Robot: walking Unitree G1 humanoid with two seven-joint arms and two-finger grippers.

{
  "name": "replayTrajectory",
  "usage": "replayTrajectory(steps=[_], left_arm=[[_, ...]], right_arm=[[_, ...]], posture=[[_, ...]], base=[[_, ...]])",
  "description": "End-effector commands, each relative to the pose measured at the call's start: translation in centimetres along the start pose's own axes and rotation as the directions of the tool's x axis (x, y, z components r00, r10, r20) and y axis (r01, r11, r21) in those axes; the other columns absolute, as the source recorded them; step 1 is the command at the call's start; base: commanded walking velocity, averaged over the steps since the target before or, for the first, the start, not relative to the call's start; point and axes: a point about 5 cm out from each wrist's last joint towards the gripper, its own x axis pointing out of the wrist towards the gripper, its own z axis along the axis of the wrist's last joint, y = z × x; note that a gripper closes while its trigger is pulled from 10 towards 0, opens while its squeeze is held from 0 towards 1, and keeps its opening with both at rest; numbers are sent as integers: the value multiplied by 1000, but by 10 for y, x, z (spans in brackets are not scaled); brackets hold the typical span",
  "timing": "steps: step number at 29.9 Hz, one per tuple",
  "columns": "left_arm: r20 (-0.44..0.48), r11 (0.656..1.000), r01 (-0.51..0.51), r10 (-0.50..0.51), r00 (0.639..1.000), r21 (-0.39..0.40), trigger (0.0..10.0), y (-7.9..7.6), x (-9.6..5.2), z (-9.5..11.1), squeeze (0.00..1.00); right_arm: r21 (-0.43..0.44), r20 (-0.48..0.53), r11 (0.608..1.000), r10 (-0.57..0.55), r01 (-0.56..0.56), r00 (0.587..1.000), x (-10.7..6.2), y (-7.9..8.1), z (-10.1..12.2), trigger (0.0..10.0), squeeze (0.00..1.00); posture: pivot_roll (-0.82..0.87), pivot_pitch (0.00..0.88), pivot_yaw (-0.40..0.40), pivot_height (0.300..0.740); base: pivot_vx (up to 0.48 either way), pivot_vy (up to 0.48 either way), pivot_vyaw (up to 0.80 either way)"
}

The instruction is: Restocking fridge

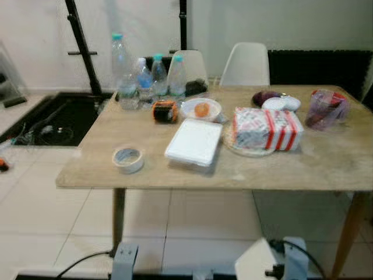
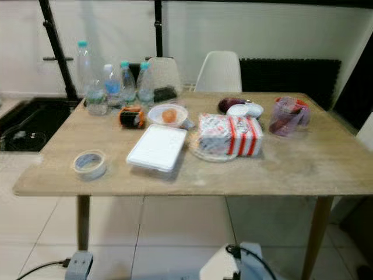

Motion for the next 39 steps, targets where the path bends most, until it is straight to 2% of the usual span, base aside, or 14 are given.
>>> replayTrajectory(steps=[1,12,23,32,34,39], left_arm=[[-18,1000,3,-3,1000,9,10000,-5,0,-4,0],[-8,1000,18,-18,1000,3,10000,-8,-1,-8,0],[12,999,28,-27,1000,-26,10000,-6,0,-2,0],[22,999,35,-34,999,-23,10000,-6,1,2,0],[15,998,37,-36,999,-47,10000,-7,1,1,0],[20,996,45,-44,999,-71,10000,-7,1,1,0]], right_arm=[[0,23,1000,15,-15,1000,1,6,3,10000,0],[5,22,1000,19,-19,1000,1,6,3,10000,0],[10,21,1000,19,-19,1000,1,6,3,10000,0],[15,23,1000,23,-24,999,1,8,4,10000,0],[16,24,1000,24,-24,999,1,8,4,10000,0],[17,25,1000,24,-25,999,1,8,5,10000,0]], posture=[[-8,0,-18,740],[-16,0,-19,740],[-15,0,-18,740],[-12,0,-18,740],[-12,0,-16,740],[-12,0,-17,740]], base=[[0,-472,0],[0,-477,0],[0,-475,0],[0,0,0],[0,0,0],[0,473,0]])
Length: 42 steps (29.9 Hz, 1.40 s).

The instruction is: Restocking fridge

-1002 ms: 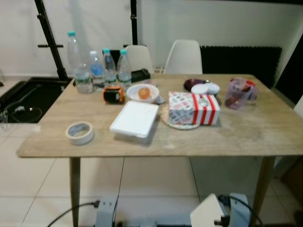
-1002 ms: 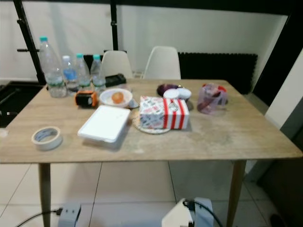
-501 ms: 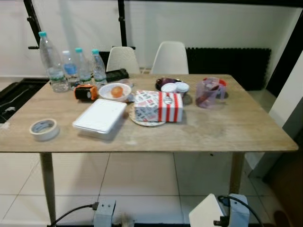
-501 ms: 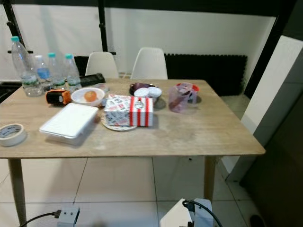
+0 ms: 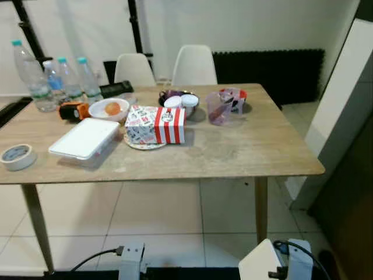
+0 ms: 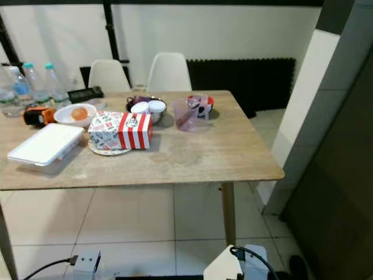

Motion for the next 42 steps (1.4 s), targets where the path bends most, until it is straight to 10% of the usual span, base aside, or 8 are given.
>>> replayTrajectory(steps=[1,42], left_arm=[[-13,1000,5,-5,1000,-12,10000,-1,0,-3,0],[84,986,23,-38,996,164,10000,-21,6,16,0]], right_arm=[[-5,22,1000,5,-5,1000,1,1,6,10000,0],[4,16,1000,5,-5,1000,1,0,5,10000,0]], posture=[[-11,0,-19,740],[-13,0,-13,740]], base=[[0,480,0],[0,129,-152]])
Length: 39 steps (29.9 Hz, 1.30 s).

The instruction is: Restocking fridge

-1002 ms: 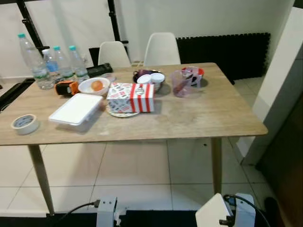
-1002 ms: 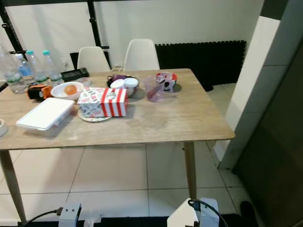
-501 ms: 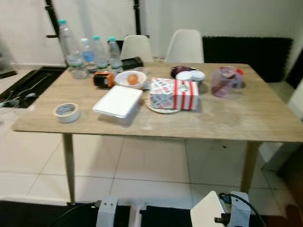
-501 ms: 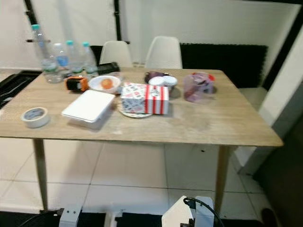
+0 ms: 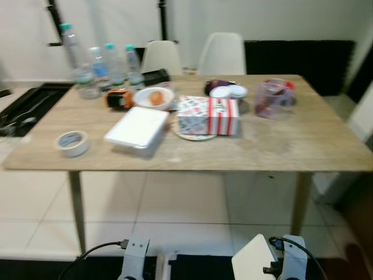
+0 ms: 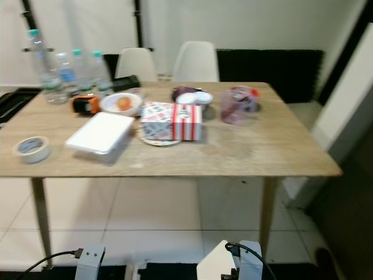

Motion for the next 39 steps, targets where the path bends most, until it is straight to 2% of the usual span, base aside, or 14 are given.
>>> replayTrajectory(steps=[1,9,12,18,24,39], left_arm=[[12,1000,13,-13,1000,9,10000,-6,1,2,0],[17,1000,23,-23,1000,-7,10000,-8,2,3,0],[37,1000,24,-25,999,20,10000,-8,2,5,0],[47,999,32,-33,998,24,10000,-9,2,8,0],[55,999,38,-40,998,36,10000,-11,3,9,0],[68,998,48,-46,997,-36,10000,-16,4,10,0]], right_arm=[[0,3,1000,-12,12,1000,-1,-3,0,10000,0],[-4,4,1000,-14,14,1000,-1,-4,-1,10000,0],[-5,3,1000,-16,16,1000,-1,-4,-1,10000,0],[-3,6,1000,-17,17,1000,-1,-4,0,10000,0],[-10,5,1000,-21,21,1000,-1,-5,-1,10000,0],[-6,9,1000,-17,17,1000,-1,-6,-1,10000,0]], posture=[[-13,0,-13,740],[-15,0,-12,740],[-17,0,-11,740],[-17,0,-11,740],[-22,0,-8,740],[-27,0,-12,740]], base=[[0,0,-781],[0,0,-781],[0,0,-781],[0,0,-776],[0,0,0],[0,-364,0]])
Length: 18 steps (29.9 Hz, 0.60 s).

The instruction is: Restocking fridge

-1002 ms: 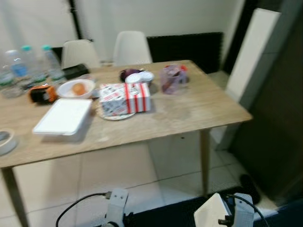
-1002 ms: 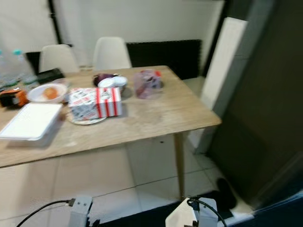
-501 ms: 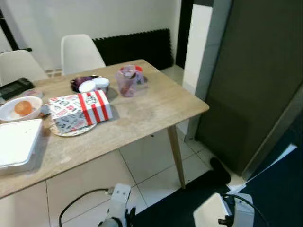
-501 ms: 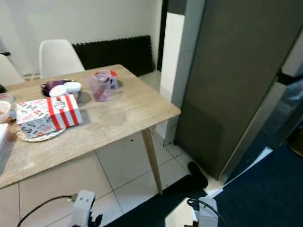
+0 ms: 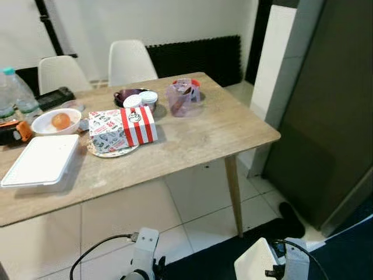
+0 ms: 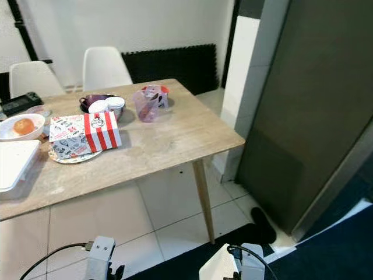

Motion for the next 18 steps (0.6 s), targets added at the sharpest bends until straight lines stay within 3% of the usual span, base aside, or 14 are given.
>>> replayTrajectory(steps=[1,18], left_arm=[[-11,1000,6,-6,1000,-27,10000,-2,-1,-4,0],[3,998,25,-25,1000,-64,10000,-5,1,0,0]], right_arm=[[-3,20,1000,-1,1,1000,0,0,3,10000,0],[-7,19,1000,1,-1,1000,0,-1,2,10000,0]], posture=[[-27,0,-12,740],[-30,0,-16,740]], base=[[0,-480,0],[0,-480,0]])
